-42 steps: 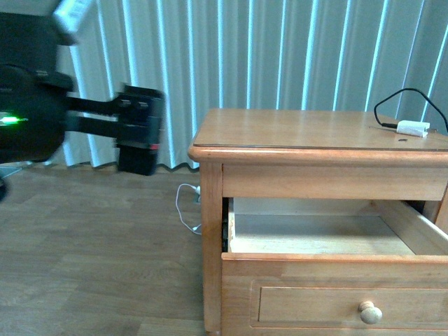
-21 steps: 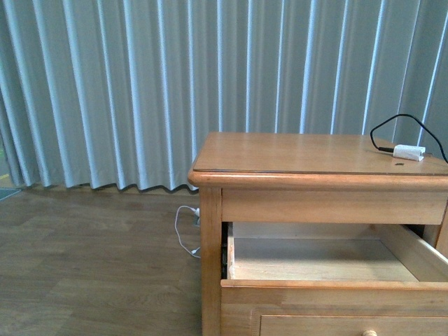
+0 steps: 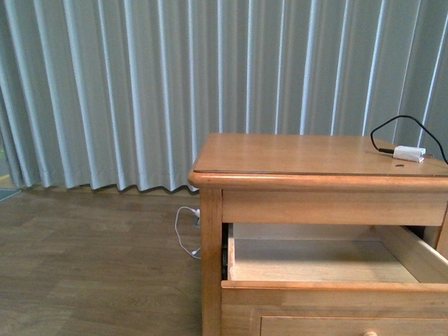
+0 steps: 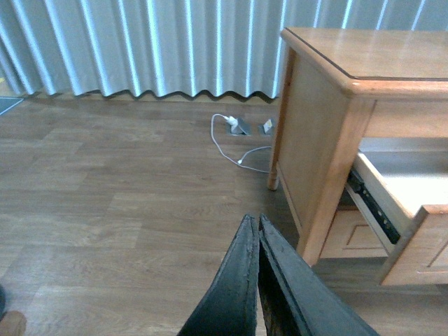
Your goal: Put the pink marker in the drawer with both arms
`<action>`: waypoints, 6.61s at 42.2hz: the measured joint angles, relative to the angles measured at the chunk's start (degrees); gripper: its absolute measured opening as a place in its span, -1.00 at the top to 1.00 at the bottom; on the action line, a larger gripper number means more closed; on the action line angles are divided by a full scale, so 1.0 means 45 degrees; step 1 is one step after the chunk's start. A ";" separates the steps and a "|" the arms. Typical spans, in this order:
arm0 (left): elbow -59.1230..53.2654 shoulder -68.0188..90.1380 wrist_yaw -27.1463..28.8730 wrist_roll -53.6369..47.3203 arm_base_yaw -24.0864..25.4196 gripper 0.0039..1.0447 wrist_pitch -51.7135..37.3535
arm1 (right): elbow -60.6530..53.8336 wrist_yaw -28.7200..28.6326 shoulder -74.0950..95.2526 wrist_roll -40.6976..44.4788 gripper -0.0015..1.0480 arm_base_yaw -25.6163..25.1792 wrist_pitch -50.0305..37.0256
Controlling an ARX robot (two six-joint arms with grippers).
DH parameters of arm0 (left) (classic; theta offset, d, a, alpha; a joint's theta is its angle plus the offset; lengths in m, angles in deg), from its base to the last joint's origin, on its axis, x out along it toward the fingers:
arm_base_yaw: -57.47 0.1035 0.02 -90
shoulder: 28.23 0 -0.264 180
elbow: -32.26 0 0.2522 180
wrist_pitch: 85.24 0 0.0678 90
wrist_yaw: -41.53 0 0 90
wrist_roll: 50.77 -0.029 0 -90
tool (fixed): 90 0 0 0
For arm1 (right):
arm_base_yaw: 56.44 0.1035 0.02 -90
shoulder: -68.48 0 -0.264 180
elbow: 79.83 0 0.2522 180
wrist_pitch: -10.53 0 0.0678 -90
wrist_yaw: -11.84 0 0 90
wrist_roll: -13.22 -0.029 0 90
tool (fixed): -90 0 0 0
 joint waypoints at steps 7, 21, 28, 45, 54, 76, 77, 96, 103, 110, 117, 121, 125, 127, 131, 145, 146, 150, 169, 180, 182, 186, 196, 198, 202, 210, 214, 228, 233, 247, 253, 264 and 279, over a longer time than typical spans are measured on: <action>-0.0593 -0.1205 -0.0146 0.0010 0.0350 0.93 0.0612 | -0.0005 0.0000 0.0000 0.0000 -0.83 0.0005 0.0000; -0.1146 -0.2987 -0.0146 0.0005 0.0350 0.93 0.1817 | 0.0000 -0.0005 0.0000 0.0000 -0.83 0.0005 0.0000; -0.1394 -0.3410 -0.0141 0.0010 0.0355 0.93 0.1787 | 0.0000 0.0000 0.0000 0.0000 -0.83 0.0005 0.0005; -0.1394 -0.5464 -0.0146 0.0010 0.0355 0.93 0.3672 | 0.0005 -0.0005 0.0000 0.0000 -0.83 0.0005 0.0000; -0.1394 -0.6125 -0.0146 0.0010 0.0355 0.93 0.4342 | 0.0005 0.0000 0.0000 0.0000 -0.83 0.0005 0.0000; -0.1394 -0.8442 -0.0155 0.0015 0.0355 0.71 0.6751 | -0.0146 0.1083 -0.0005 0.0194 -0.83 0.0253 -0.0578; -0.1394 -0.8446 -0.0151 0.0015 0.0355 0.64 0.6751 | -0.0243 0.1831 0.0000 0.0340 -0.83 0.0408 -0.1049; -0.1394 -0.8451 -0.0151 0.0005 0.0355 -0.90 0.6751 | -0.0291 0.2380 0.6679 0.1205 -0.83 0.0534 -0.5149; -0.1394 -0.8451 -0.0151 0.0010 0.0355 -0.89 0.6751 | 0.0384 0.2317 0.9627 0.1224 -0.83 0.0704 -0.7155; -0.1394 -0.8451 -0.0155 0.0010 0.0355 -0.89 0.6751 | 0.1617 0.2365 1.2313 0.1166 -0.83 0.0753 -0.8514; -0.1394 -0.8451 -0.0151 0.0010 0.0355 -0.89 0.6751 | 0.2798 0.2463 1.4207 0.0981 -0.83 0.0709 -0.9092; -0.1394 -0.8451 -0.0151 0.0010 0.0355 -0.89 0.6751 | 0.3468 0.2550 1.5008 0.0738 -0.83 0.0656 -0.9408; -0.1394 -0.8456 -0.0151 0.0010 0.0355 -0.89 0.6751 | 0.4056 0.2574 1.5538 0.0646 -0.83 0.0617 -0.9530; -0.1394 -0.8456 -0.0155 0.0010 0.0355 -0.89 0.6751 | 0.4483 0.2652 1.5873 0.0641 -0.83 0.0593 -0.9568; -0.1394 -0.8456 -0.0151 0.0010 0.0355 -0.89 0.6751 | 0.5688 0.2856 1.6713 0.0636 -0.83 0.0568 -0.9418; -0.1394 -0.8456 -0.0151 0.0010 0.0355 -0.89 0.6756 | 1.0656 0.3497 1.9671 0.0602 -0.83 0.0578 -0.7771; -0.1394 -0.8456 -0.0151 0.0010 0.0355 -0.89 0.6756 | 1.1040 0.3521 1.9895 0.0607 -0.83 0.0583 -0.7597; -0.1394 -0.8456 -0.0151 0.0010 0.0355 -0.89 0.6756 | 1.1948 0.3589 2.0390 0.0651 -0.83 0.0583 -0.7145; -0.1394 -0.8456 -0.0151 0.0010 0.0355 -0.89 0.6756 | 1.1910 0.3206 2.0206 0.1200 -0.83 0.0573 -0.7096; -0.1394 -0.8456 -0.0151 0.0010 0.0355 -0.89 0.6756 | 0.8791 0.2361 1.6825 0.1166 -0.83 0.0733 -0.7796; -0.1394 -0.8456 -0.0151 0.0010 0.0355 -0.89 0.6756 | 0.7859 0.2142 1.5805 0.1122 -0.83 0.0811 -0.7815; -0.1394 -0.8456 -0.0151 0.0010 0.0355 -0.89 0.6756 | 0.6402 0.1836 1.4027 0.1001 -0.83 0.0903 -0.7640; -0.1394 -0.8456 -0.0151 0.0010 0.0355 -0.89 0.6756 | 0.2759 0.1443 0.7864 0.0491 -0.83 0.0952 -0.5231; -0.1394 -0.8456 -0.0151 0.0010 0.0355 -0.89 0.6756 | 0.2317 0.1447 0.6271 0.0359 -0.83 0.0981 -0.4260; -0.1394 -0.8456 -0.0151 0.0010 0.0355 -0.89 0.6756 | 0.2113 0.1724 0.4624 0.0214 -0.83 0.1035 -0.2977; -0.1394 -0.8456 -0.0151 0.0010 0.0355 -0.89 0.6756 | 0.2098 0.1919 0.3521 0.0165 -0.83 0.1064 -0.2438; -0.1394 -0.8456 -0.0151 0.0010 0.0355 -0.89 0.6756 | 0.1472 0.2875 0.3648 0.0525 -0.71 0.1132 -0.3915; -0.1394 -0.8456 -0.0151 0.0010 0.0355 -0.89 0.6761 | -0.2273 0.2623 0.1486 0.1836 0.49 -0.0015 -0.8009; -0.1394 -0.8456 -0.0151 0.0010 0.0355 -0.89 0.6761 | -0.2895 0.2317 0.0719 0.1865 0.91 -0.0374 -0.7927; -0.1394 -0.8456 -0.0155 0.0010 0.0355 -0.89 0.6761 | -0.4090 0.0942 -0.1491 0.1899 0.97 -0.1802 -0.6892; -0.1394 -0.8456 -0.0151 0.0010 0.0355 -0.89 0.6761 | -0.4410 0.0918 -0.2516 0.1904 0.97 -0.1807 -0.6222; -0.1394 -0.8456 -0.0151 0.0010 0.0355 -0.89 0.6761 | -0.5037 0.0908 -0.3614 0.1894 0.97 -0.1812 -0.5853; -0.1394 -0.8456 -0.0151 0.0010 0.0355 -0.89 0.6771 | -0.5037 0.0903 -0.5265 0.1904 0.97 -0.1812 -0.4260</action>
